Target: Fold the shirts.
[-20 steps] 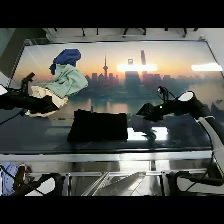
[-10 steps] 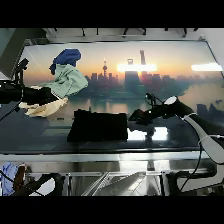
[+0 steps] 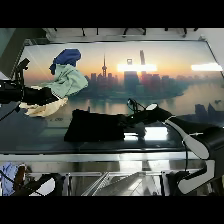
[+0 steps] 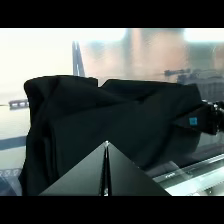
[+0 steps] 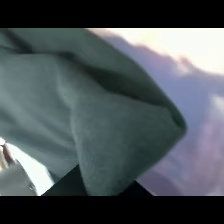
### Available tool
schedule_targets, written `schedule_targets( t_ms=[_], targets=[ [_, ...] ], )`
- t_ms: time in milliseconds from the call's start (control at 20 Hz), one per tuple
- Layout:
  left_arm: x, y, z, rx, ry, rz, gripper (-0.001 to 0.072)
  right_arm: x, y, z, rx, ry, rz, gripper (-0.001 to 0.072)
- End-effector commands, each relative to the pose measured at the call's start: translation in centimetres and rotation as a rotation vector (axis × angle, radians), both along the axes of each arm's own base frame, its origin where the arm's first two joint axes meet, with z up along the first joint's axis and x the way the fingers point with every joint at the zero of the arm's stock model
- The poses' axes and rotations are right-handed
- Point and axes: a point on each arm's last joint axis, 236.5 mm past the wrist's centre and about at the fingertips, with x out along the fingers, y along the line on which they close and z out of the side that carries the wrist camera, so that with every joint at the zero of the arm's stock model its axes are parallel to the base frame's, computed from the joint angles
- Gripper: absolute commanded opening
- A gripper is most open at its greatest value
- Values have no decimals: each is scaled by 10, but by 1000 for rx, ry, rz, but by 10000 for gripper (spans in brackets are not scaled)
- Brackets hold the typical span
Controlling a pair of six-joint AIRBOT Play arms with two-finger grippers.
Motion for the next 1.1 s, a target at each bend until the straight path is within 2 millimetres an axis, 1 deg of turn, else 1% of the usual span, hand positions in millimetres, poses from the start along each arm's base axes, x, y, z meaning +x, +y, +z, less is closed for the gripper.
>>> schedule_targets(
  t_ms=[0, 50, 100, 150, 200, 350, 400, 450, 550, 650, 750, 800, 900, 1050],
  targets=[
    [1, 0, 1, 3, -7, -3, 18, 4, -10, 25, 29, -16, -19, 22],
    [2, 0, 1, 3, -11, -4, 18, 13, -29, 37, 11, -57, -65, 22],
    [1, 0, 1, 2, -10, -5, 18, 23, -56, 48, -9, -91, -154, 22],
    [-2, -3, 1, -2, 1, -15, 17, 28, -88, 56, -24, -105, -258, 22],
    [-6, -7, -1, 0, 14, -35, 18, 26, -120, 58, -36, -103, -351, 22],
    [-12, -22, -1, 2, 18, -88, 18, 10, -214, 58, -43, -84, -649, 23],
    [-12, -28, -1, 3, 12, -102, 18, 6, -236, 64, -42, -103, -722, 23],
    [-12, -35, -2, 3, 8, -119, 18, 5, -256, 74, -44, -141, -783, 23],
    [-13, -46, -6, 2, 18, -150, 18, 8, -289, 101, -67, -246, -887, 23],
    [-13, -53, -13, 0, 37, -168, 18, 16, -316, 127, -89, -334, -1007, 23],
    [-11, -55, -24, -3, 69, -175, 18, 29, -333, 153, -82, -426, -1078, 23],
    [-11, -55, -29, -5, 86, -175, 18, 39, -341, 166, -77, -469, -1101, 23],
    [-11, -55, -36, -7, 111, -179, 18, 61, -364, 186, -88, -528, -1149, 23],
    [-15, -55, -37, -7, 129, -189, 18, 109, -394, 213, -100, -587, -1139, 23]
  ],
)
